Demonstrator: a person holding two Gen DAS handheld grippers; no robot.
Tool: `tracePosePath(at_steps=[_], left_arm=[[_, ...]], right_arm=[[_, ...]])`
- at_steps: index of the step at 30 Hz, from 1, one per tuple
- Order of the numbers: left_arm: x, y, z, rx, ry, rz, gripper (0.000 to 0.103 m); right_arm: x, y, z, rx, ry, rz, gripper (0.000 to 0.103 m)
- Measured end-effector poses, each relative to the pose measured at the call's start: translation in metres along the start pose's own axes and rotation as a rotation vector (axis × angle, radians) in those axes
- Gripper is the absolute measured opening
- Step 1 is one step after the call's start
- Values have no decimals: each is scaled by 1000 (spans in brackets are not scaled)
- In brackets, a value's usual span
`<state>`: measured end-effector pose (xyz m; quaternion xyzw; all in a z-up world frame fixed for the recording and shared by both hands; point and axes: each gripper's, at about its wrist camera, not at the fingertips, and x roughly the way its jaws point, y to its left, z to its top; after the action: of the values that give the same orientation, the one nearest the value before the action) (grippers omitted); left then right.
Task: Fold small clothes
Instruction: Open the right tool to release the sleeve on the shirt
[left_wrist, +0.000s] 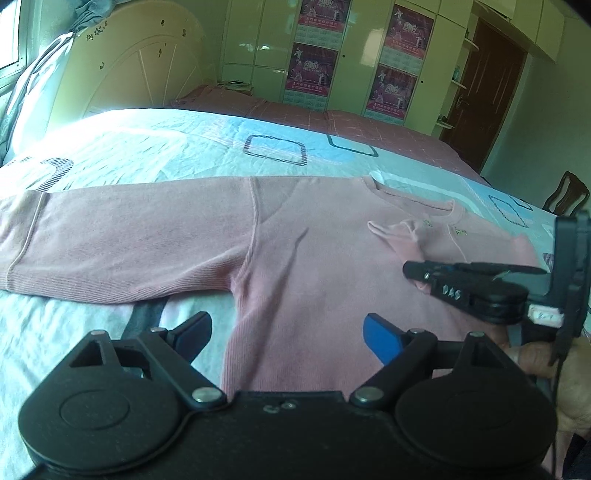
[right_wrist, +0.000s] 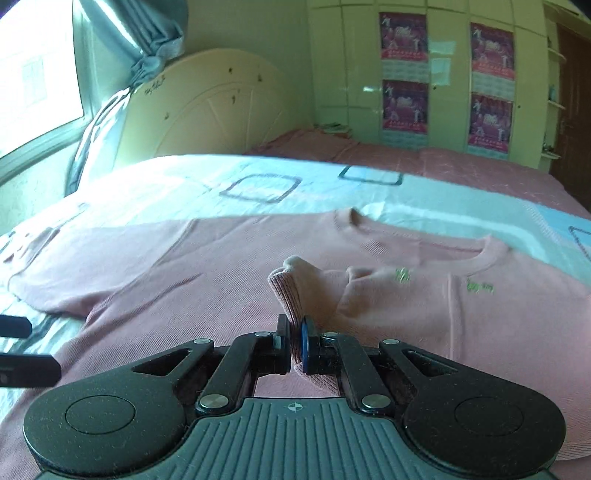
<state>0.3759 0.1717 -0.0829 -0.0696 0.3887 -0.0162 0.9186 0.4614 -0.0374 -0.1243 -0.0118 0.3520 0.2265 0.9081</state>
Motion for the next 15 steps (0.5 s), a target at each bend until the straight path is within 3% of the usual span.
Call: tracePosePath(at_steps=[1,2,3,5,8,10,11,15], left_arm=[[0,2,0,-4,3,-3,88],[0,2,1,-8,3,-9,88],[1,1,2,-16,3,-23,86],[7,-4,7,-34,6,-69,83],[28,-22,15,-51,18,-164,70],[46,-36,18,-52,41,-217,62],[57,-43,20,-55,54,-239,62],[99,-57,29,-72,107,-285,66]], right_arm=[[4,3,-4,-15,-5,-10,6],[3,5,-4,-28,-13,-6,14],[0,6,-3,-39,-14,4,30],[-16,7,-4,-57,-62,-5,51],[-43,-12,-13,5,-94,-31,53],[-61,-35,-23,79,-99,-63,46],[-70,-47,-28,105,-94,-94,35],[-113,-107,-55,236,-58,-228,33]])
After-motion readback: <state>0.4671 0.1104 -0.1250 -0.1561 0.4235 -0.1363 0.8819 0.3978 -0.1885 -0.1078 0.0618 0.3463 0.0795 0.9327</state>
